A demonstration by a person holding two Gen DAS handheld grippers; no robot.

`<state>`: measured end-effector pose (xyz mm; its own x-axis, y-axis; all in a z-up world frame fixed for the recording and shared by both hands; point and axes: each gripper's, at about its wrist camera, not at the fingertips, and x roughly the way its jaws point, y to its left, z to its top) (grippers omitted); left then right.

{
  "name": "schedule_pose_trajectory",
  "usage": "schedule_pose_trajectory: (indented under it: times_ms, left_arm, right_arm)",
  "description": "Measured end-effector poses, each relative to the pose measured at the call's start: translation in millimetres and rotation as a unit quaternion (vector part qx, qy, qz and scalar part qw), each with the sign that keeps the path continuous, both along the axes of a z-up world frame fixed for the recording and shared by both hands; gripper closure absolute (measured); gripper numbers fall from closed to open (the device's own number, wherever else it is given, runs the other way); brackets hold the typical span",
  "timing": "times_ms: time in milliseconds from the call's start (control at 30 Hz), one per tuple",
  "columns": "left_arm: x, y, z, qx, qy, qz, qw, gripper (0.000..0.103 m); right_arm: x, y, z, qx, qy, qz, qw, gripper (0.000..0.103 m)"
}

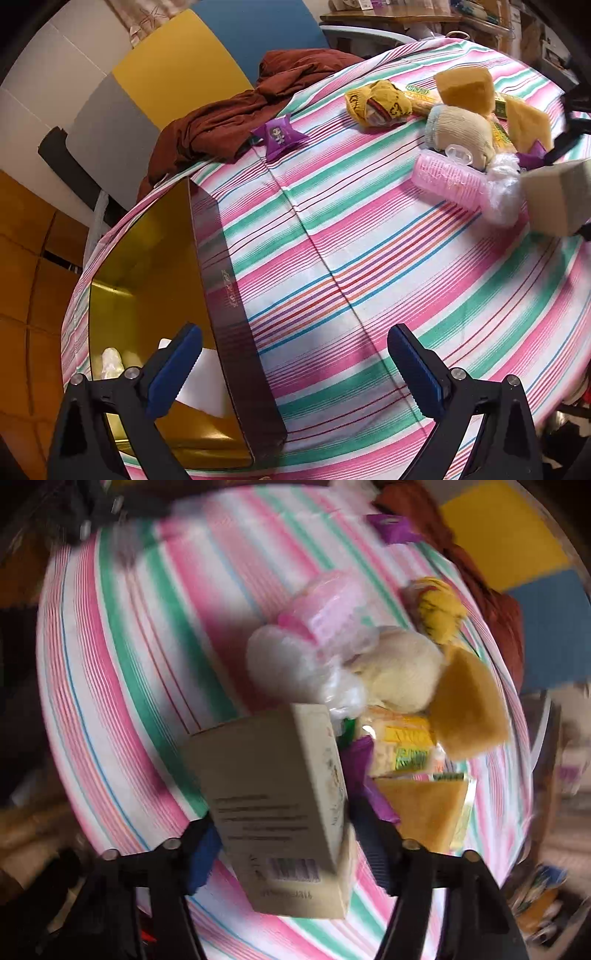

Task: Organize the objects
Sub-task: 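Grasp the cream medicine box with the right gripper, then grasp the purple candy packet with the left gripper while the right gripper holds the box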

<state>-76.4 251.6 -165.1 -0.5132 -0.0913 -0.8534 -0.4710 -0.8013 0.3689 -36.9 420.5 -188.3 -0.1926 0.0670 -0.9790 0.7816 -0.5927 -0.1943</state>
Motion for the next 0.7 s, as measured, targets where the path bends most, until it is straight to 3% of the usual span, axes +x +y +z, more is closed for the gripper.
schedule_pose_trajectory:
  times_ms: [133, 267, 333, 533, 700]
  left_arm:
    - [-1, -2, -1, 0.004, -0.001, 0.006, 1.0000, 0.002]
    - [0, -5, 2, 0.005, 0.007, 0.003, 1.0000, 0.002]
    - [-4, -5, 4, 0.011, 0.005, 0.006, 0.9999, 0.002]
    - [-30, 9, 14, 0.021, 0.000, 0.010, 0.9997, 0.002]
    - [-82, 34, 29, 0.008, 0.043, 0.030, 0.9986, 0.000]
  right_arm:
    - [11, 3, -10, -0.011, -0.001, -0.036, 0.999, 0.051]
    - [21, 15, 0, -0.063, 0.018, -0.114, 0.991, 0.052]
    - [28, 25, 6, -0.114, 0.024, -0.157, 0.981, 0.052]
    - [48, 30, 1, -0.188, 0.048, -0.258, 0.946, 0.053]
    - [44, 37, 6, -0.263, 0.056, -0.304, 0.914, 0.053]
